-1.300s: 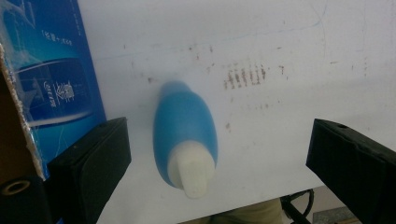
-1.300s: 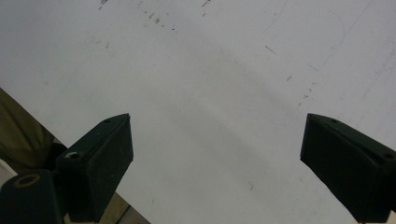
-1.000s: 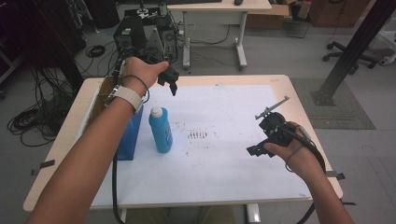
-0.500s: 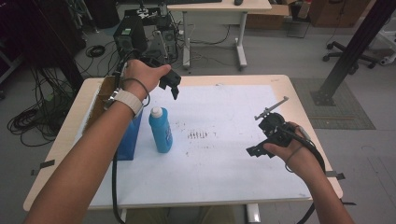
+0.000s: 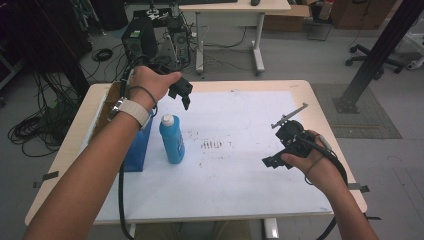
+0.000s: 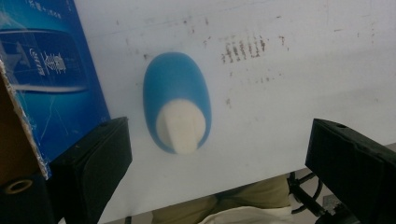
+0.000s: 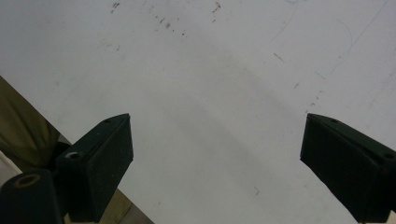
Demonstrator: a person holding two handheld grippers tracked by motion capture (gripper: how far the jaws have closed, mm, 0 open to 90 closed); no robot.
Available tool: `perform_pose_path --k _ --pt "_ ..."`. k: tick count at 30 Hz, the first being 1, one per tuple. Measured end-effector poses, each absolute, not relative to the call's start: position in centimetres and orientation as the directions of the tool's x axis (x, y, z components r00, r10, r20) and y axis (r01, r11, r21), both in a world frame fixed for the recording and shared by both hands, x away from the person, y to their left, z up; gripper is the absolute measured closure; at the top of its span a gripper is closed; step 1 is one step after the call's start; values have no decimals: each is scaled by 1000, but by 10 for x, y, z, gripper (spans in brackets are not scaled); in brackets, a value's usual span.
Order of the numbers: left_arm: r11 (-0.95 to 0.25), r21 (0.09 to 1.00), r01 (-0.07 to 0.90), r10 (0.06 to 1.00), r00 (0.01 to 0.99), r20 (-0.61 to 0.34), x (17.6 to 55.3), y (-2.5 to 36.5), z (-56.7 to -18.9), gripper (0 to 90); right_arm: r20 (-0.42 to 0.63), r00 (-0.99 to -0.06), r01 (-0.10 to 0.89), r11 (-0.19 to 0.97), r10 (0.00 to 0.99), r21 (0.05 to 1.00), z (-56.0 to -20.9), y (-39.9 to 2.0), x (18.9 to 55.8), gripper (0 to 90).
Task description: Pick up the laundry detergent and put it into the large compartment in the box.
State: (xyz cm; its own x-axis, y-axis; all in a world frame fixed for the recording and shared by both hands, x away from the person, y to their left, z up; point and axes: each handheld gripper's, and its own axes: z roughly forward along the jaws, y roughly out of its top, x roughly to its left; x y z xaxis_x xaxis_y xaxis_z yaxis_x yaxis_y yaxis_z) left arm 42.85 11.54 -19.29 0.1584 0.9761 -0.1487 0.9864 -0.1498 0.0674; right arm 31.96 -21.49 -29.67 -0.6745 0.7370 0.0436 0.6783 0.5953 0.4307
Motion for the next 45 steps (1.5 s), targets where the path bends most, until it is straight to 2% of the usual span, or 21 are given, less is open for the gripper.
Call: perform_pose_path --k 12,45 --pt "-117 61 991 987 123 -100 428 118 -205 73 48 -676 676 593 735 437 -298 -214 319 94" --pt "-80 11 997 992 80 -101 435 125 -247 75 62 -681 678 595 730 432 -306 -212 322 94"
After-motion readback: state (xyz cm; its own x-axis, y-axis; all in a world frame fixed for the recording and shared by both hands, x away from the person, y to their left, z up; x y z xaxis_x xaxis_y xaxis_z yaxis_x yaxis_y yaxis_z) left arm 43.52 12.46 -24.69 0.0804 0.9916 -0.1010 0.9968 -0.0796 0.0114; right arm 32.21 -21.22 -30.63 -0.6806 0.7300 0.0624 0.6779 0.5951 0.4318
